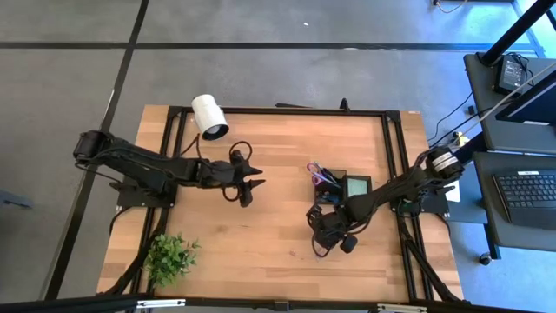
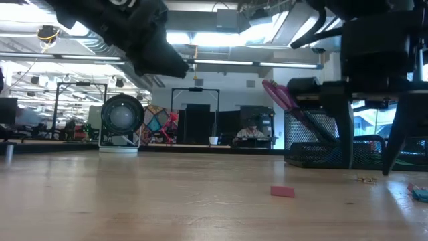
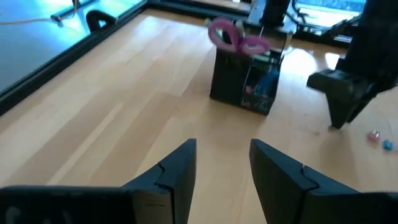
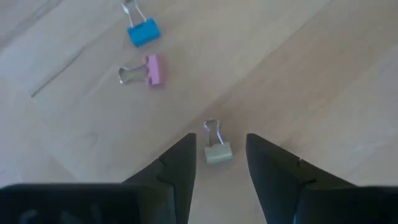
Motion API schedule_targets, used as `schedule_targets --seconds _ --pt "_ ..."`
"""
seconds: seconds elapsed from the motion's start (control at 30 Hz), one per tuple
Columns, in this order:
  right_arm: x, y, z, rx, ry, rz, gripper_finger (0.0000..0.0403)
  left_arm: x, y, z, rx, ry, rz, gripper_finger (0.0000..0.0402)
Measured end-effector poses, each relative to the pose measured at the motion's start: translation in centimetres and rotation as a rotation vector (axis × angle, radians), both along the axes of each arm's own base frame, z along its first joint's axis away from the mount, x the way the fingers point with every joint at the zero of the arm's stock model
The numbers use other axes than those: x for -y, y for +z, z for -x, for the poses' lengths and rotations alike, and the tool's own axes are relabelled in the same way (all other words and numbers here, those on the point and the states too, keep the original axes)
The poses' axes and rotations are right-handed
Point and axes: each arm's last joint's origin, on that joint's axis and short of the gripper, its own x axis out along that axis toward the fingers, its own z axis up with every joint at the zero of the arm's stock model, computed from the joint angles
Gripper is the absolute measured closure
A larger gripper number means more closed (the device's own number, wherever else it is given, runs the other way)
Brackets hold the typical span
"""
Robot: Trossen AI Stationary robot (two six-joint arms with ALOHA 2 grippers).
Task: Pick and place office supplies into organizer
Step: Put the brown binder clip into the black desk organizer
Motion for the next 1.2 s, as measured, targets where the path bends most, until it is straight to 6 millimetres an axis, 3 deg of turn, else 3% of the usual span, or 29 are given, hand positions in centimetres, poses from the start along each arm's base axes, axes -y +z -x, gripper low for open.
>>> schedule_targets --seconds 0.43,0.9,1.07,1.2 --pt "-0.1 -1.8 -0.2 -0.068 -0.002 0.024 0.0265 0.0 -1.4 -0.9 -0.041 0.002 -0.005 0.0258" --pt "0.1 -2.0 0.1 -0.106 -0.017 0.036 0.0344 0.0 -1.4 -0.9 -0.037 0.005 -0.007 0.0258" --pt "0.2 -1.8 0.2 -0.116 -0.124 0.011 0.0344 0.0 -1.4 -0.9 -0.037 0.006 -0.006 0.0258" --pt "1.2 -0.8 0.2 -0.119 -0.317 -0.019 0.0343 0.0 -1.4 -0.9 -0.036 0.006 -0.005 0.0258"
